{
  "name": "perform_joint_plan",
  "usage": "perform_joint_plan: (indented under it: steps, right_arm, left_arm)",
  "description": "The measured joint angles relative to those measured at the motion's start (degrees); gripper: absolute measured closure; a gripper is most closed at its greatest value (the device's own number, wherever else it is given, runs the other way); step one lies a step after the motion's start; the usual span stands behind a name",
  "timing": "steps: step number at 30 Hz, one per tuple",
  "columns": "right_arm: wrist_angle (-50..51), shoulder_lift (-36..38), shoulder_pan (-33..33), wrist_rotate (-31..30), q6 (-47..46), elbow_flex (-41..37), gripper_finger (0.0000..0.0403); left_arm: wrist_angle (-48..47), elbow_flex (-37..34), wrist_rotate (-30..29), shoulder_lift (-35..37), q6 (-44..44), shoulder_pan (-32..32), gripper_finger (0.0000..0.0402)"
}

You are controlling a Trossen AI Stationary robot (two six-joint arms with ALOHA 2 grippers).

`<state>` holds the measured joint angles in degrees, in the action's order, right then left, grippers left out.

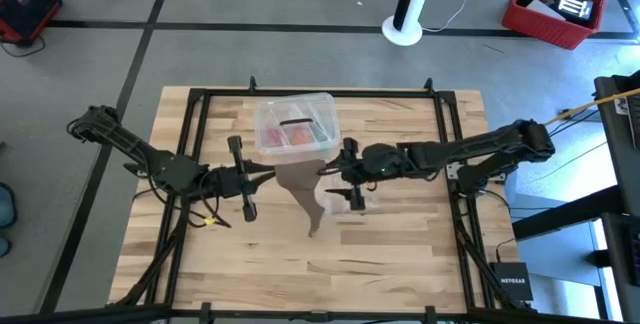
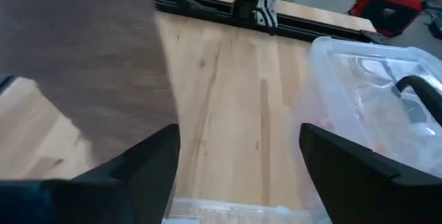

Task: Roll bandage
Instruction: Roll the brown bandage

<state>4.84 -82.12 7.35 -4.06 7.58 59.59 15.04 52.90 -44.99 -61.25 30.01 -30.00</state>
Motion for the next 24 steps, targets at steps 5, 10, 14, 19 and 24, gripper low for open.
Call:
perform_joint_plan:
  steps: [5, 10, 14, 19, 24]
  right_arm:
    - [-7.5, -3.9, 0.1, -6.4, 0.5, 0.0, 0.0102]
    - [-10.7, -6.9, 0.1, 1.2, 0.5, 0.4, 0.0102]
    - [-0.1, -4.8, 1.1, 11.3, -3.5, 1.6, 0.0102]
    - [-3.3, -4.8, 4.7, 11.7, -7.3, 2.2, 0.0102]
    - [3.3, -3.5, 6.7, 0.6, -4.0, 2.7, 0.0102]
  left_arm:
    - [-0.3, 0.0, 0.1, 0.0, -0.4, 0.0, 0.0402]
    - [-0.4, 0.0, -0.2, 0.0, 0.0, 0.0, 0.0402]
    - [-1.2, 0.0, -6.0, 0.0, -0.2, -0.1, 0.0402]
    - [-0.5, 0.0, -10.4, 0.0, 0.0, 1.7, 0.0402]
    - [-0.4, 0.0, -7.5, 0.0, -2.7, 3.1, 0.0402]
